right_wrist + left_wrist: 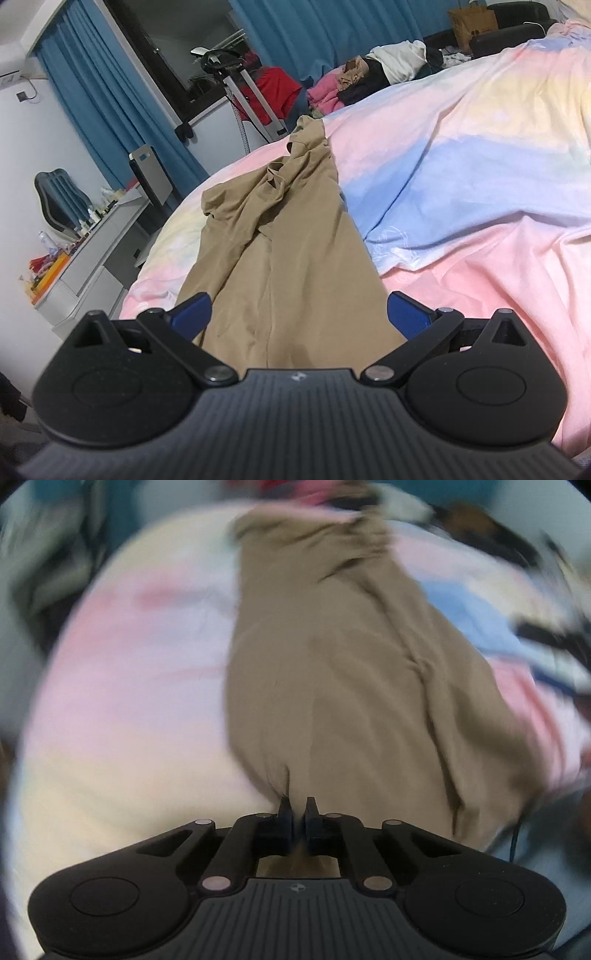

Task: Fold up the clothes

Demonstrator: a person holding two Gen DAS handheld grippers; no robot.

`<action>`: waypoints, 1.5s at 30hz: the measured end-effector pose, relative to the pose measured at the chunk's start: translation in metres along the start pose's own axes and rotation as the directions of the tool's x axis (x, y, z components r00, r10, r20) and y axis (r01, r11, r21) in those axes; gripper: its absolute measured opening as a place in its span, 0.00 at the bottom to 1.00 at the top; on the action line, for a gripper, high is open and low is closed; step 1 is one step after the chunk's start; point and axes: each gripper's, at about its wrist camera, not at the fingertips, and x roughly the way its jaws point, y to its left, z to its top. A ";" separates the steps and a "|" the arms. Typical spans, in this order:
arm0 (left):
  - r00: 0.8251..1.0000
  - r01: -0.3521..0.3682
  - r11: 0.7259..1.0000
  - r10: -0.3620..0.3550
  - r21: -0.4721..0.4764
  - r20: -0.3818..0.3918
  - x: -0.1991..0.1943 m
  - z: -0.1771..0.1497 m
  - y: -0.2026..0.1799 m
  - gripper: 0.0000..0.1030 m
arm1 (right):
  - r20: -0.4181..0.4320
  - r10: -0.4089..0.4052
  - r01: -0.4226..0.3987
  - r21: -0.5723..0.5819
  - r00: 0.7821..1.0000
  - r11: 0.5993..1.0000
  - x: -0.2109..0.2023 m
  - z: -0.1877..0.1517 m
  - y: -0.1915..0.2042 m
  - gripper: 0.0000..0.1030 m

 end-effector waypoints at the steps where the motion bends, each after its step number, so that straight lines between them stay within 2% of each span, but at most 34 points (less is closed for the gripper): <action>1: 1.000 -0.010 0.997 0.008 0.073 0.028 -0.007 -0.001 -0.013 0.05 | -0.002 0.000 0.000 0.002 1.000 1.000 0.000 0.001 -0.001 1.00; 4: 0.995 -0.028 0.972 0.006 0.233 0.096 -0.022 -0.007 -0.050 0.05 | -0.006 0.004 -0.004 0.008 1.000 1.000 0.000 0.001 -0.002 1.00; 6: 0.994 -0.015 0.960 -0.015 0.279 0.105 -0.022 -0.011 -0.067 0.05 | -0.007 0.004 -0.004 0.011 1.000 1.000 0.000 0.001 -0.003 1.00; 9: 0.997 0.052 0.957 -0.068 0.285 0.044 -0.004 -0.017 -0.079 0.05 | -0.012 0.009 -0.009 0.016 1.000 1.000 0.001 0.001 -0.004 1.00; 12: 0.995 0.098 0.965 -0.093 0.244 -0.031 0.014 -0.022 -0.075 0.05 | -0.015 0.035 -0.034 0.022 0.999 0.999 0.000 0.001 -0.004 1.00; 15: 0.986 0.165 0.971 -0.162 0.174 -0.032 0.013 -0.021 -0.061 0.10 | -0.011 0.084 -0.084 0.028 0.996 0.996 -0.003 0.000 -0.002 1.00; 18: 0.969 0.243 0.960 -0.247 0.137 0.013 0.001 -0.024 -0.049 0.26 | -0.028 0.096 -0.096 0.021 0.995 0.995 0.001 0.001 0.002 1.00; 20: 0.959 0.273 0.956 -0.280 0.109 0.051 -0.007 -0.025 -0.041 0.55 | -0.053 0.096 -0.095 0.015 0.994 0.995 0.006 0.001 0.004 1.00; 22: 0.946 0.308 0.951 -0.311 0.042 0.096 -0.012 -0.023 -0.029 0.62 | -0.083 0.071 -0.072 -0.003 0.994 0.997 0.011 0.002 0.005 1.00; 24: 0.938 0.330 0.942 -0.320 -0.065 0.134 -0.009 -0.019 -0.012 0.67 | -0.096 0.041 -0.042 -0.011 0.995 0.999 0.012 0.004 0.000 0.97; 26: 0.945 0.315 0.931 -0.289 -0.185 0.156 -0.001 -0.016 0.006 0.78 | -0.113 0.012 -0.011 0.016 0.994 1.000 0.014 0.005 -0.009 0.91; 27: 0.954 0.289 0.927 -0.259 -0.239 0.148 0.004 -0.015 0.014 0.78 | -0.137 -0.002 0.009 0.049 0.991 0.999 0.018 0.005 -0.016 0.81; 28: 0.964 0.262 0.923 -0.235 -0.280 0.126 0.010 -0.013 0.020 0.78 | -0.163 -0.016 0.029 0.081 0.986 0.996 0.022 0.005 -0.022 0.75; 29: 0.966 0.257 0.915 -0.237 -0.312 0.103 0.016 -0.012 0.025 0.77 | -0.189 -0.028 0.050 0.113 0.982 0.992 0.026 0.004 -0.029 0.70; 31: 0.962 0.269 0.890 -0.266 -0.368 0.061 0.029 -0.011 0.032 0.77 | -0.246 -0.029 0.082 0.207 0.969 0.975 0.034 0.000 -0.045 0.70; 33: 0.957 0.275 0.882 -0.287 -0.383 0.026 0.038 -0.010 0.034 0.76 | -0.278 -0.030 0.105 0.260 0.960 0.960 0.038 -0.004 -0.055 0.69; 34: 0.951 0.292 0.879 -0.309 -0.378 0.017 0.040 -0.009 0.033 0.76 | -0.285 -0.033 0.112 0.268 0.958 0.957 0.039 -0.006 -0.057 0.68; 37: 0.911 0.378 0.845 -0.412 -0.379 -0.009 0.050 -0.011 0.030 0.76 | -0.308 -0.035 0.118 0.254 0.951 0.960 0.042 -0.012 -0.055 0.69; 40: 0.900 0.395 0.854 -0.434 -0.340 -0.046 0.054 -0.014 0.022 0.70 | -0.343 -0.017 0.114 0.265 0.939 0.958 0.042 -0.018 -0.054 0.69; 42: 0.901 0.391 0.862 -0.430 -0.322 -0.056 0.053 -0.016 0.019 0.66 | -0.379 -0.012 0.119 0.260 0.925 0.958 0.039 -0.020 -0.053 0.69; 44: 0.912 0.368 0.873 -0.405 -0.320 -0.058 0.050 -0.017 0.019 0.48 | -0.383 -0.034 0.121 0.204 0.923 0.972 0.031 -0.014 -0.046 0.70; 45: 0.914 0.363 0.874 -0.401 -0.322 -0.057 0.050 -0.017 0.019 0.44 | -0.383 -0.046 0.121 0.174 0.922 0.977 0.027 -0.011 -0.043 0.70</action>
